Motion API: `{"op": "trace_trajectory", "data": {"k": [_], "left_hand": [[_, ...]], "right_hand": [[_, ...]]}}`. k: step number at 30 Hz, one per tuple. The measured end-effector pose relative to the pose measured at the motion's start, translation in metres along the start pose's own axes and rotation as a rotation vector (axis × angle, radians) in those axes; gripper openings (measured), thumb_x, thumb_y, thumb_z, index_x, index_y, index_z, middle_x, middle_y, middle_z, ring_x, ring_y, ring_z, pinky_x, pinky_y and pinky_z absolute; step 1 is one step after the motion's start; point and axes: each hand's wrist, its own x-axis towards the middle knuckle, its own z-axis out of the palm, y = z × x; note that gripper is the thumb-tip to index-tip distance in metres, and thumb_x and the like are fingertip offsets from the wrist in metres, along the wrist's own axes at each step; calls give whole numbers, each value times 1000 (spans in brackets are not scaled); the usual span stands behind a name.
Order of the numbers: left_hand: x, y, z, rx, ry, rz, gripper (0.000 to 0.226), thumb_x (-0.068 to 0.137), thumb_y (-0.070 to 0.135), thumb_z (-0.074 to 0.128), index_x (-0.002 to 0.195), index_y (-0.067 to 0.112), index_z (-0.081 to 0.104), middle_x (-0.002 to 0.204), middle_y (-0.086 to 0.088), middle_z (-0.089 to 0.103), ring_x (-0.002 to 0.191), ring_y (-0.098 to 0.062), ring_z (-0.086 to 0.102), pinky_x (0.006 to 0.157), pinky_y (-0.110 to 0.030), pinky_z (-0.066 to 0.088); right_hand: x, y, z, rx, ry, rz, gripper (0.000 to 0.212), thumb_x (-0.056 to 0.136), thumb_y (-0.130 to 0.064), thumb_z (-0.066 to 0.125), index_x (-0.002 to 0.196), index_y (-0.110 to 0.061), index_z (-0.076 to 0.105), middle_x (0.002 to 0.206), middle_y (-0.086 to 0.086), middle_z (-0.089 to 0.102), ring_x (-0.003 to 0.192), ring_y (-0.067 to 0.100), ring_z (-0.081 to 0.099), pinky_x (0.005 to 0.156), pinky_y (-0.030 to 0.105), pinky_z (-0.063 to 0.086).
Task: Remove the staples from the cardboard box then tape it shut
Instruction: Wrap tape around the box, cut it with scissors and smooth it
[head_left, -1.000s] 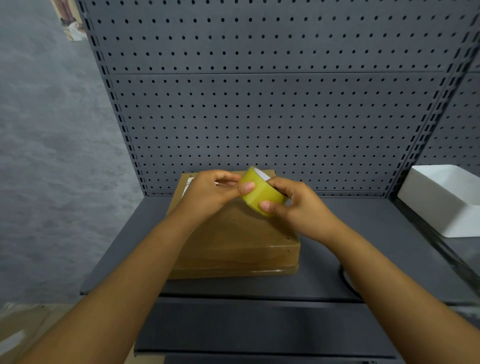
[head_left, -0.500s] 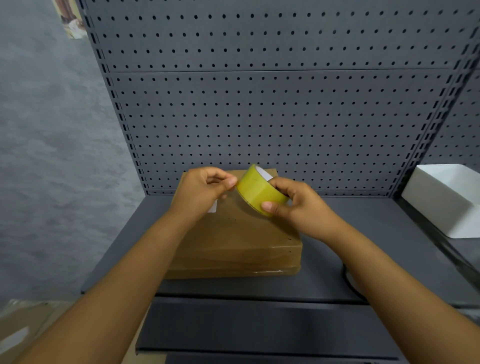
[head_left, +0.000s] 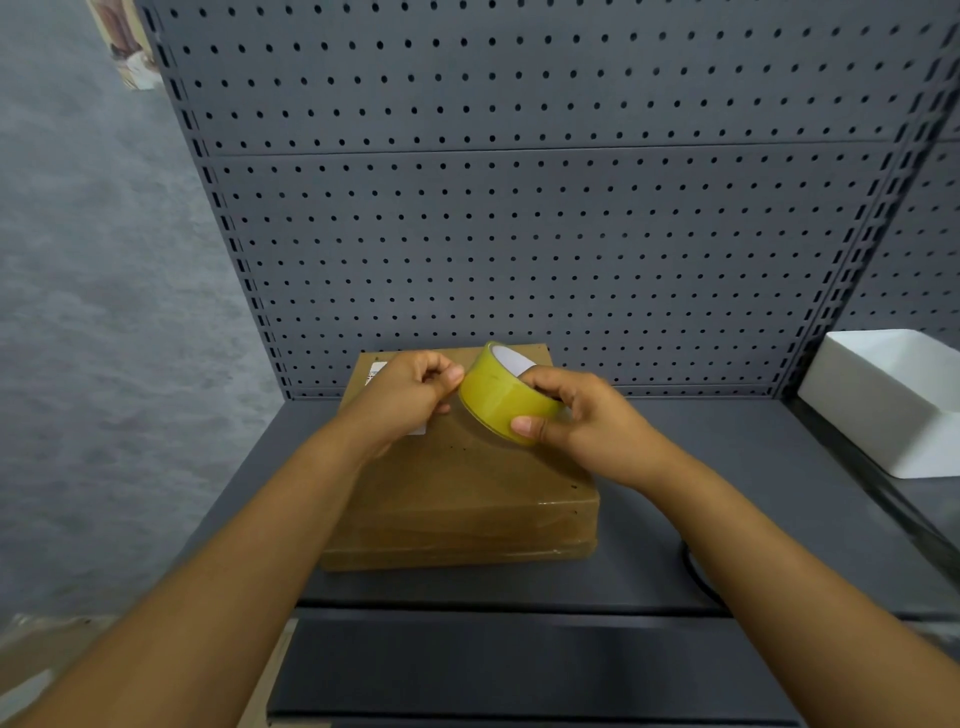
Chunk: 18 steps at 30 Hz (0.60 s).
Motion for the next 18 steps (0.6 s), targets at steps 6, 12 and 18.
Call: {"op": "trace_trajectory", "data": {"k": [6,12,18], "left_hand": [[-1,5,4,91,-12,-16,23,102,23,42,83,20,56,81,4,58,76,-6,57,82,-30,48],[0,14,0,18,6,-1,19,100,22,47,86,14,58,80,0,56,74,-11,54,76,-26,51],[1,13,-3,-145,-29,-59,24,90,38,61,81,15,62,86,-6,63,77,-15,54,74,-30,49]], "right_hand": [[3,1,-1,-57,-3,10,10,85,-15,70,91,-13,62,75,4,58,69,10,50,66,31,43],[4,1,-1,-3,25,28,9,86,-15,69,92,-13,62,77,4,59,70,11,51,67,30,43],[0,0,-2,32,15,22,19,84,-20,69,98,-9,63,89,17,62,74,16,53,72,38,49]]}}
